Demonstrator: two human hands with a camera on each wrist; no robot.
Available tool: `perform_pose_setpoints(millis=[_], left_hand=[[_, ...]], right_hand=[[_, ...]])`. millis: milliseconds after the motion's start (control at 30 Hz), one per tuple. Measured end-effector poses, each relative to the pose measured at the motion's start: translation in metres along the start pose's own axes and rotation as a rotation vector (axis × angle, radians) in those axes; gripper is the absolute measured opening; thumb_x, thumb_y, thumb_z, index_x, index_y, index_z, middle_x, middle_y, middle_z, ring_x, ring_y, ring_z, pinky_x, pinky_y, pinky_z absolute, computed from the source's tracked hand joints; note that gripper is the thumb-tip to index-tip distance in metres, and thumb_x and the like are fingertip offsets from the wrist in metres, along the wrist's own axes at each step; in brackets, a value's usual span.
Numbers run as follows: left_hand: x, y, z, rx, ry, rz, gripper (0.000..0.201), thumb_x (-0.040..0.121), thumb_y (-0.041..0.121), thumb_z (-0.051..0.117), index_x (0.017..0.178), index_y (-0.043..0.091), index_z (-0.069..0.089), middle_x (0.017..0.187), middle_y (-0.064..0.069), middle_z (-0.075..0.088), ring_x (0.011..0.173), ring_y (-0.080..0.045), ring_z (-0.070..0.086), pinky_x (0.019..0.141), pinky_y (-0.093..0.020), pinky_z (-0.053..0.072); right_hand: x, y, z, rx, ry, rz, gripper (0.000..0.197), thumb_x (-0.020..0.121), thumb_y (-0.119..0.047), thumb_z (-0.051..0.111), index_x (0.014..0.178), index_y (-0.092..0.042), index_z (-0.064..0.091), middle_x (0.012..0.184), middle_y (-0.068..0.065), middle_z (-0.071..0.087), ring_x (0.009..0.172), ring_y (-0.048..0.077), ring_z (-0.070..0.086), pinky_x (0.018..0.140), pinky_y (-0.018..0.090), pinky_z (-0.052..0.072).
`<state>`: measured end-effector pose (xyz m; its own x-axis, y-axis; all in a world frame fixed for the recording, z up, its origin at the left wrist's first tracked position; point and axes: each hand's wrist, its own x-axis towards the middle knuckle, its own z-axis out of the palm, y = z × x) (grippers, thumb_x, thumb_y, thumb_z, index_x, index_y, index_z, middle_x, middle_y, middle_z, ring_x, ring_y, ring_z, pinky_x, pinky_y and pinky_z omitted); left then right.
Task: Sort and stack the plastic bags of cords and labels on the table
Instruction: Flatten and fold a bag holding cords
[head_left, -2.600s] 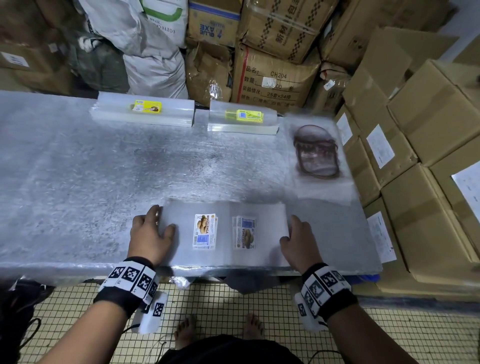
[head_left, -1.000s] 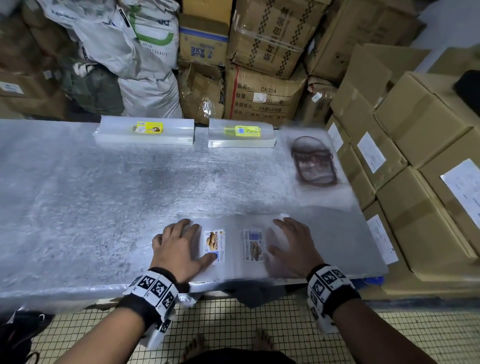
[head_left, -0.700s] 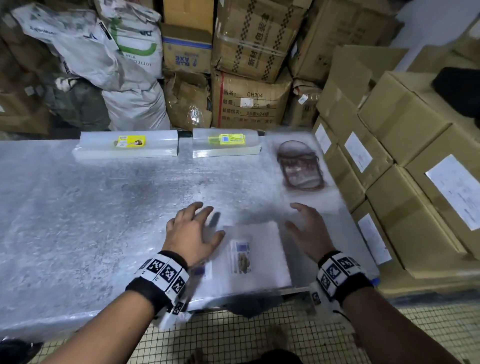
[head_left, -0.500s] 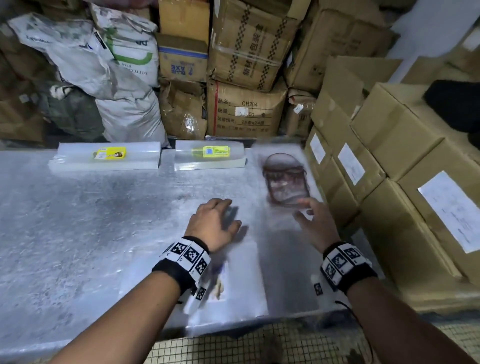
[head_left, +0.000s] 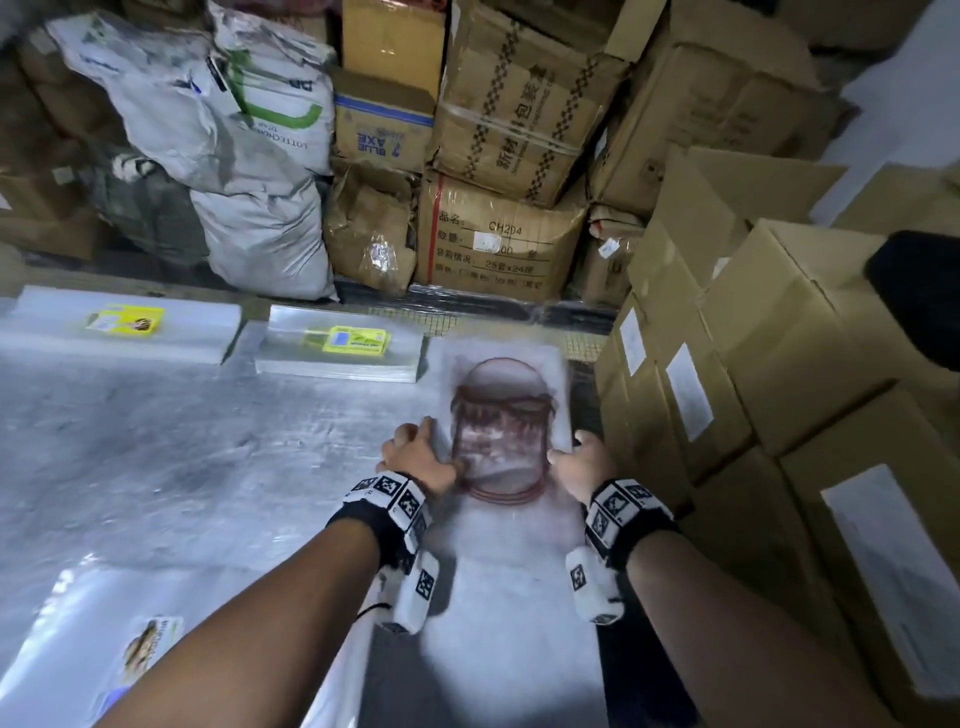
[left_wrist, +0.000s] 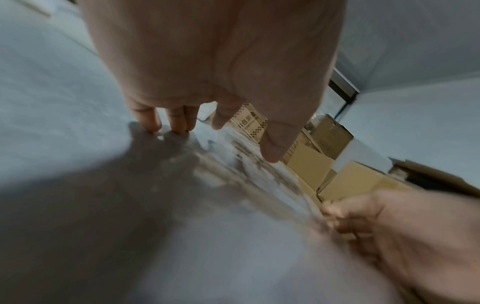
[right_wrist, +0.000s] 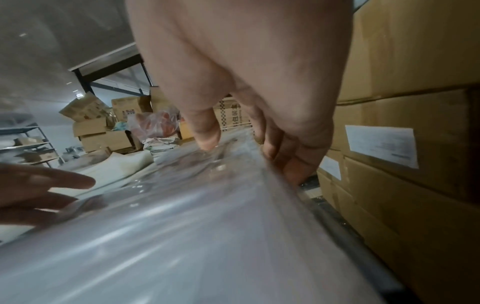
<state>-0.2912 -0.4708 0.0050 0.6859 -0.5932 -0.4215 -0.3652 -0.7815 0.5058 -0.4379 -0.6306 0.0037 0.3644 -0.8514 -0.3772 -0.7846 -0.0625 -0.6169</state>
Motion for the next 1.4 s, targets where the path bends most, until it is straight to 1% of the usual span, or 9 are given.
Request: perform_pose_setpoints(millis=[233,400,500,700,833,933,1100,1233,1400], left_hand=[[0.010,0.022,0.010,-0.226,0.022,-0.153,0.055,0.082,0.041,0.069,0.125,0.013,0.049,0.133,-0.018,0.043,0.122,-0.039,0.046,0.104,-0.038,0.038],[0.026,0.021,0.022,-0.336,0.003,-0.211,0.063,0.042,0.056,0.065,0.094,0.021,0.061,0.112,-0.012,0.064,0.098,-0.033,0.061,0.092,-0.039,0.052],[0.011,0.031,0.016,-0.267,-0.019,-0.232,0.056,0.060,0.050,0.065,0.109,0.021,0.059,0.119,-0.013,0.054,0.108,-0.037,0.056,0.098,-0.037,0.046],[0.007,0.033,0.013,-0.452,-0.039,-0.230,0.041,0.074,0.028,0.071,0.111,0.016,0.059,0.119,-0.011,0.056,0.104,-0.032,0.057,0.092,-0.034,0.047],[0.011,0.033,0.019,-0.542,-0.023,-0.192,0.026,0.077,0.011,0.074,0.101,0.007,0.064,0.101,-0.009,0.069,0.089,-0.024,0.063,0.071,-0.026,0.046],[0.009,0.033,0.024,-0.550,-0.029,-0.185,0.020,0.076,0.008,0.073,0.094,0.009,0.065,0.098,-0.011,0.070,0.088,-0.026,0.065,0.073,-0.028,0.049],[0.004,0.030,0.027,-0.490,-0.057,-0.193,0.033,0.062,0.032,0.072,0.092,0.023,0.063,0.110,-0.009,0.061,0.095,-0.029,0.062,0.093,-0.035,0.051],[-0.002,0.030,0.027,-0.445,-0.061,-0.192,0.049,0.073,0.024,0.072,0.117,0.031,0.052,0.118,-0.007,0.045,0.110,-0.031,0.053,0.103,-0.037,0.042],[0.001,0.035,0.028,-0.565,-0.042,-0.147,0.025,0.079,0.004,0.066,0.102,0.009,0.060,0.106,-0.011,0.069,0.095,-0.027,0.062,0.084,-0.032,0.048]], right_hand=[[0.020,0.021,0.013,0.124,0.003,0.008,0.022,0.080,-0.012,0.065,0.099,-0.003,0.067,0.099,0.012,0.073,0.096,0.034,0.068,0.082,0.036,0.055],[0.014,0.021,0.003,0.234,0.039,0.027,0.024,0.083,0.007,0.057,0.103,-0.003,0.067,0.095,0.013,0.069,0.091,0.031,0.065,0.081,0.033,0.050],[0.015,0.027,0.001,0.302,0.037,0.057,0.030,0.085,0.008,0.055,0.113,0.001,0.066,0.103,0.013,0.070,0.099,0.035,0.066,0.089,0.039,0.053],[0.009,0.031,-0.009,0.437,-0.035,0.114,0.039,0.083,0.018,0.044,0.072,-0.016,0.061,0.075,0.009,0.064,0.076,0.029,0.060,0.073,0.038,0.052],[0.009,0.030,-0.012,0.555,-0.045,0.115,0.018,0.091,0.008,0.050,0.089,0.000,0.066,0.077,0.011,0.064,0.082,0.030,0.061,0.076,0.039,0.051],[0.010,0.032,-0.012,0.573,-0.058,0.151,0.011,0.098,0.002,0.051,0.091,-0.005,0.056,0.081,0.012,0.062,0.083,0.028,0.061,0.080,0.038,0.051],[0.007,0.033,-0.018,0.501,-0.118,0.187,0.022,0.094,0.013,0.040,0.091,0.004,0.059,0.064,0.013,0.052,0.055,0.024,0.051,0.051,0.025,0.039],[0.008,0.035,-0.025,0.466,-0.197,0.175,0.023,0.087,0.015,0.040,0.081,0.000,0.055,0.067,0.015,0.050,0.059,0.026,0.052,0.058,0.031,0.040],[0.010,0.034,-0.020,0.519,-0.167,0.212,0.009,0.096,0.003,0.050,0.095,0.007,0.058,0.082,0.023,0.059,0.076,0.031,0.060,0.072,0.036,0.048]])
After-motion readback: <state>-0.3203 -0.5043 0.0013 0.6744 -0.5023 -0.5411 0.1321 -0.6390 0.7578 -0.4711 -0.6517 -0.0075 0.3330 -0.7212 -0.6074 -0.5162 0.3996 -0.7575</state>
